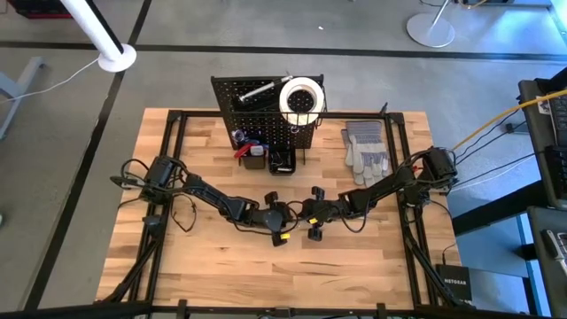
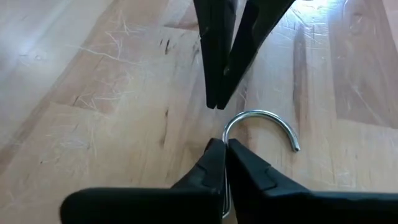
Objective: Hang tools onto peg board
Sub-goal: Put the pegboard hook into the right bin on the pegboard
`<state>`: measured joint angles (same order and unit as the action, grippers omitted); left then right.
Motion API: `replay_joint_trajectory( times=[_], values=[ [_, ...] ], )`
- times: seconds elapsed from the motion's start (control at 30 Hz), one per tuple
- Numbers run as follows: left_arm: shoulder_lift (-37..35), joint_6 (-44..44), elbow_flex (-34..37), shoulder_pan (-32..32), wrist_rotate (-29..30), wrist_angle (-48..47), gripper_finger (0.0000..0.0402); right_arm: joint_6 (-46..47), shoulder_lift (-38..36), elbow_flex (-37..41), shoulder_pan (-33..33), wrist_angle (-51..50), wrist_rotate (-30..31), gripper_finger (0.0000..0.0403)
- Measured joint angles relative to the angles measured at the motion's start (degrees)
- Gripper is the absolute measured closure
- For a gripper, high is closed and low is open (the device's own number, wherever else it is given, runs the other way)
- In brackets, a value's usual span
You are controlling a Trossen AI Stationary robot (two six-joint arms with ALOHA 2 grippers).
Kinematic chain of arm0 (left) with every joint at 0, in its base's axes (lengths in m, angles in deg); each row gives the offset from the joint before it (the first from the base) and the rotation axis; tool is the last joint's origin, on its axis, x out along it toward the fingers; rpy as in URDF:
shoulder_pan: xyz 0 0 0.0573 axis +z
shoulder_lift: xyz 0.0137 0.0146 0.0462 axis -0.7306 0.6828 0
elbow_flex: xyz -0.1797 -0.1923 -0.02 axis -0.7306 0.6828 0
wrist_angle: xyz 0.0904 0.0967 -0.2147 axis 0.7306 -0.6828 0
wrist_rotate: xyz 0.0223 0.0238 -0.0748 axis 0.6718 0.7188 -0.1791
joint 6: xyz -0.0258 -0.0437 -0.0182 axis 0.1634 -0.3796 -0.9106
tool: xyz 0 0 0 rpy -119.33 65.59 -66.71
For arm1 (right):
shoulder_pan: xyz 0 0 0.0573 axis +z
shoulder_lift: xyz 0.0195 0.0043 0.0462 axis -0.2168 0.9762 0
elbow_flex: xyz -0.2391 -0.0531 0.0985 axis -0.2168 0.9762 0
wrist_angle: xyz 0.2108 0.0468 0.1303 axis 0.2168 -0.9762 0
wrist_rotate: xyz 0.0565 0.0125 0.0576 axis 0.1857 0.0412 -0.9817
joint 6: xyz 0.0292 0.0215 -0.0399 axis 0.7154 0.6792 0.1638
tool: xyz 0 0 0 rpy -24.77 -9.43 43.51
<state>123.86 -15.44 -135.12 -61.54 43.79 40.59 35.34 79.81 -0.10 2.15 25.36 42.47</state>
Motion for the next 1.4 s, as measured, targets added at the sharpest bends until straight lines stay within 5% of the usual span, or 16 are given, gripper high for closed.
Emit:
replay_joint_trajectory(
  times=[0.27,0.8,1.2,1.4],
  values=[
    [-2.82,0.02,0.43,-1.53,0.67,-0.82,0.0400,-1.08,-4.81,0.02,0.47,-6.34,-1.02,0.0393],
    [-5.56,-0.24,0.55,-1.65,0.43,-3.23,0.0401,-7.60,-5.18,-0.01,2.98,1.39,0.50,0.0385],
    [-5.66,-1.35,0.46,-1.36,-0.24,-3.26,0.0401,-17.99,-0.06,0.02,4.52,5.42,-3.87,0.0198],
    [-5.75,-2.57,0.41,-0.62,-1.84,-3.28,0.0401,-25.20,3.84,0.00,5.94,9.91,0.13,0.0163]
  ],
)
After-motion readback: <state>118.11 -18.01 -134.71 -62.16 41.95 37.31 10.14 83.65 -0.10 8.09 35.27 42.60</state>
